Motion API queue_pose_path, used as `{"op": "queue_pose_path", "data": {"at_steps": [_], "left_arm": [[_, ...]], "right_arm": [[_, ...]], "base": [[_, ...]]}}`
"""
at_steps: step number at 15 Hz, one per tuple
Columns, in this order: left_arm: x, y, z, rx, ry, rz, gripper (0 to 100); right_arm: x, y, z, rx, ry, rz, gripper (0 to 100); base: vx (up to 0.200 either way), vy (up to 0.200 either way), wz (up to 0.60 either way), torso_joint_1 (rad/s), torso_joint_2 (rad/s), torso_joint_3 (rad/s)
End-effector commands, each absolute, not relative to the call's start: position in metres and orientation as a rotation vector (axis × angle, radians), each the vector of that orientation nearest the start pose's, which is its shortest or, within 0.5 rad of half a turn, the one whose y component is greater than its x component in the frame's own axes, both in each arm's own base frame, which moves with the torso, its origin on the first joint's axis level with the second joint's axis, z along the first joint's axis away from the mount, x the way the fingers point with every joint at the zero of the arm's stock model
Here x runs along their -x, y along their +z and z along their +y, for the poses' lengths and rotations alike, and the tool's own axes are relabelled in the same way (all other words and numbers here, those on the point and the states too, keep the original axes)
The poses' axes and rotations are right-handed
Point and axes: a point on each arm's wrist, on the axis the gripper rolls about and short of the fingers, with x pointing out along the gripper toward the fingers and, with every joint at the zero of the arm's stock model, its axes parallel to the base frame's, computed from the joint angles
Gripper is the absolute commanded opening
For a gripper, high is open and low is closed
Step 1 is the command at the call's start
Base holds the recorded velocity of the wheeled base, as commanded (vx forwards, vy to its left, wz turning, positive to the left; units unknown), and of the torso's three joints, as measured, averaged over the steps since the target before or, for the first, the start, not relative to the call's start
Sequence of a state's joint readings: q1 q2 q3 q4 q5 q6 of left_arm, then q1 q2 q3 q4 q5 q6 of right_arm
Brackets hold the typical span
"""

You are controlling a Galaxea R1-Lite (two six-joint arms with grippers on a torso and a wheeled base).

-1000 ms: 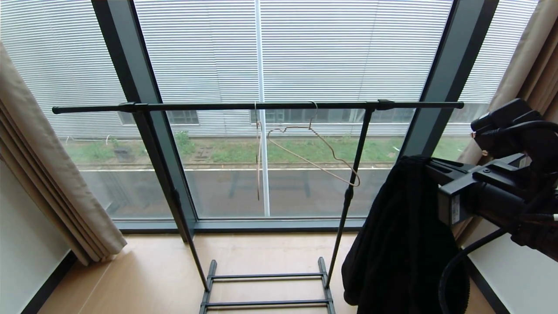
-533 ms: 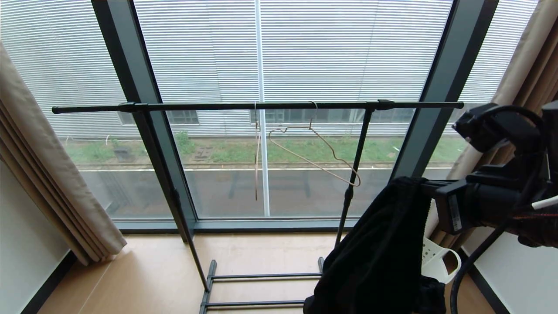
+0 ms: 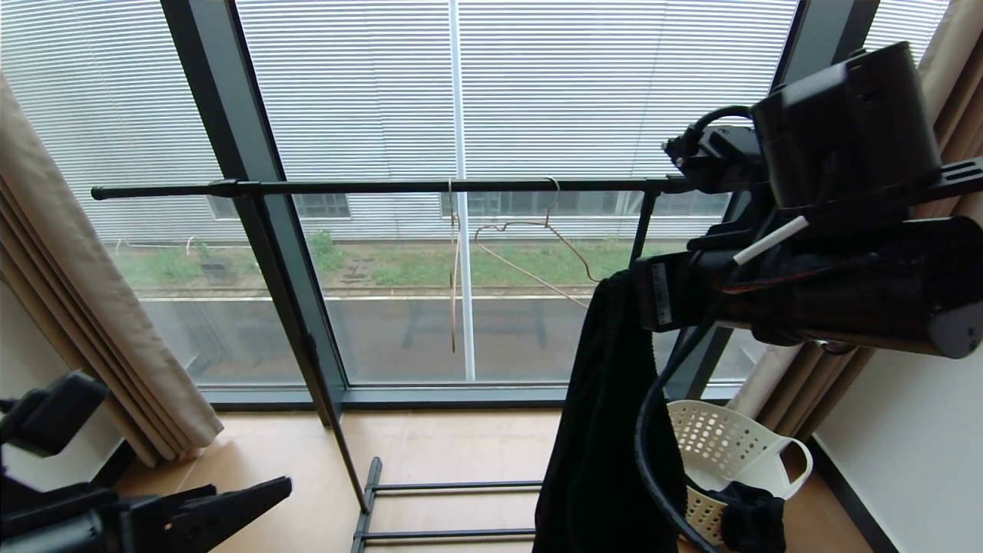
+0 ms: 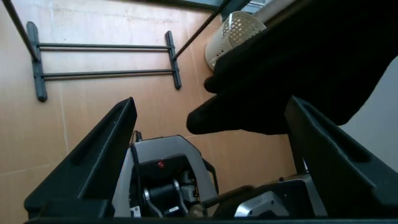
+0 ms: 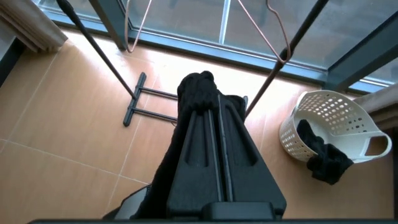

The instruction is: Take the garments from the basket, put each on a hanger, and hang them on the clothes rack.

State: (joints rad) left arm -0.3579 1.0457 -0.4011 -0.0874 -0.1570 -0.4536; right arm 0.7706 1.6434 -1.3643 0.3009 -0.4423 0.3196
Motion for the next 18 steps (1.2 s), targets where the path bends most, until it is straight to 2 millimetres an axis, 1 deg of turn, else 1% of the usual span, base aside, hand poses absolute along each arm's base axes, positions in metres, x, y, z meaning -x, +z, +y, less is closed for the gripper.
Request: {"op": "queue_pose_path", "data": {"at_steps": [1, 3, 4, 5, 6, 8, 9, 10, 12, 14, 18], "left_arm": [[-0.167, 0.156, -0.086, 0.409, -0.393, 0.818, 100], [-0.181, 0.153, -0.101, 0.399, -0.413, 0.857, 100], [-0.182, 0.153, -0.105, 0.393, -0.423, 0.864, 100], [-0.188, 0.148, -0.117, 0.373, -0.447, 0.896, 100], [-0.190, 0.145, -0.127, 0.353, -0.465, 0.913, 100], [-0.196, 0.138, -0.140, 0.331, -0.480, 0.931, 100], [-0.198, 0.135, -0.143, 0.326, -0.480, 0.930, 100], [-0.199, 0.129, -0.153, 0.299, -0.470, 0.914, 100], [-0.199, 0.124, -0.163, 0.271, -0.465, 0.909, 100], [-0.194, 0.119, -0.175, 0.250, -0.496, 0.924, 100], [-0.196, 0.099, -0.191, 0.217, -0.455, 0.943, 100]], "right_arm": [[-0.238, 0.257, 0.219, 0.035, 0.238, 0.541, 0], [-0.247, 0.260, 0.227, 0.025, 0.241, 0.528, 0], [-0.248, 0.259, 0.229, 0.026, 0.240, 0.529, 0], [-0.253, 0.258, 0.235, 0.025, 0.245, 0.526, 0], [-0.252, 0.258, 0.245, 0.027, 0.267, 0.523, 0], [-0.253, 0.261, 0.255, 0.020, 0.286, 0.508, 0], [-0.252, 0.262, 0.257, 0.019, 0.294, 0.503, 0], [-0.248, 0.268, 0.265, 0.009, 0.318, 0.485, 0], [-0.245, 0.274, 0.268, 0.004, 0.332, 0.472, 0], [-0.240, 0.277, 0.272, 0.002, 0.347, 0.464, 0], [-0.230, 0.283, 0.272, -0.003, 0.368, 0.453, 0]], "base": [[0.000, 0.000, 0.00, 0.000, 0.00, 0.000], [0.000, 0.000, 0.00, 0.000, 0.00, 0.000], [0.000, 0.000, 0.00, 0.000, 0.00, 0.000], [0.000, 0.000, 0.00, 0.000, 0.00, 0.000], [0.000, 0.000, 0.00, 0.000, 0.00, 0.000], [0.000, 0.000, 0.00, 0.000, 0.00, 0.000], [0.000, 0.000, 0.00, 0.000, 0.00, 0.000], [0.000, 0.000, 0.00, 0.000, 0.00, 0.000], [0.000, 0.000, 0.00, 0.000, 0.00, 0.000], [0.000, 0.000, 0.00, 0.000, 0.00, 0.000], [0.000, 0.000, 0.00, 0.000, 0.00, 0.000]]}}
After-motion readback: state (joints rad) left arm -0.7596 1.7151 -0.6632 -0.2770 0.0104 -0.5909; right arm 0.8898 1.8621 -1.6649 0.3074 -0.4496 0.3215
